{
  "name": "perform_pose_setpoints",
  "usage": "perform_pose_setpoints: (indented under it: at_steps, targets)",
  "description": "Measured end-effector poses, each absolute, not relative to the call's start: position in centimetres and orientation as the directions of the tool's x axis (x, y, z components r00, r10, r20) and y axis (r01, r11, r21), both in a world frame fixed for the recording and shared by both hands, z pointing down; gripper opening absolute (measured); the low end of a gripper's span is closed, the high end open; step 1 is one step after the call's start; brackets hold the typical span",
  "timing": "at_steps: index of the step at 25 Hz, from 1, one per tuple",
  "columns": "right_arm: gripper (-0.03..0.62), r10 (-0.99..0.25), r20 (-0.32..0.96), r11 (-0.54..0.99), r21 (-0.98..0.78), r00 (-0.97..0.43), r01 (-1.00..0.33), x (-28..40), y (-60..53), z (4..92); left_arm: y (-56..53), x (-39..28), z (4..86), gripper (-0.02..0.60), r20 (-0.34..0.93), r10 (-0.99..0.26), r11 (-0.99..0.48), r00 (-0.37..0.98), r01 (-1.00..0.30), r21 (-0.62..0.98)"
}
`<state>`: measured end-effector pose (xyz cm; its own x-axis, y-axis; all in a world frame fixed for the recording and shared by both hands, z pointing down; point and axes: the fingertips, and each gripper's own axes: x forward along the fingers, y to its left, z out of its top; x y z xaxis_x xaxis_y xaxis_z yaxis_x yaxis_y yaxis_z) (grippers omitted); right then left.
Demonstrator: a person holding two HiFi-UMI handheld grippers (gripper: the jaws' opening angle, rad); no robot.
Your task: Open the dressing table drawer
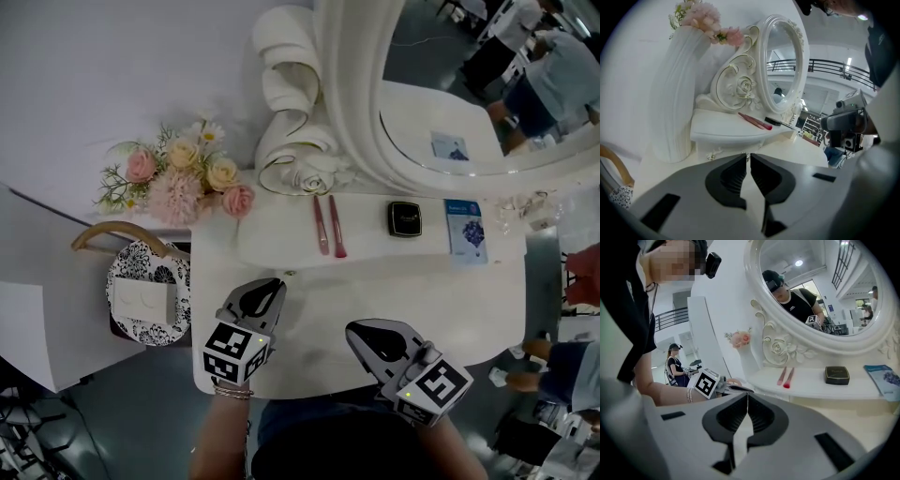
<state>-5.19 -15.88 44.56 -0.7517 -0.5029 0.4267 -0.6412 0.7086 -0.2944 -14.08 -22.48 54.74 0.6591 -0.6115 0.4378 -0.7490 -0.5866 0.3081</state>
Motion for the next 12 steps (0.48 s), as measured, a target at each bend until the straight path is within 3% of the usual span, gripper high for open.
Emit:
perform_pose_setpoints:
  at_steps: [6,9,12]
  targets:
    - [0.018,-0.498,0.401,0.722,-0.299,-0.769,-0.624,-6.2,-15.9,44.4,-22.9,-13.6,55.4,0.02,0.449,-0.598,-0.603,0.664,-0.741,0.293]
    - [0.018,-0.493,0.397,0.721,-0.312,-0.774,-0.619,-6.8,-16.2,44.3,-23.2,-13.5,55.7,0.089,0.462,-0.594,-0.607,0.659,-0.744,0.281]
    - [0.018,-0.492,0.421,0.711,-0.31,-0.762,-0.631,-6.8,-16.2,45.1,-23.2,-13.5,56.1,0.097,0.473,-0.587,-0.609,0.657,-0.743,0.278]
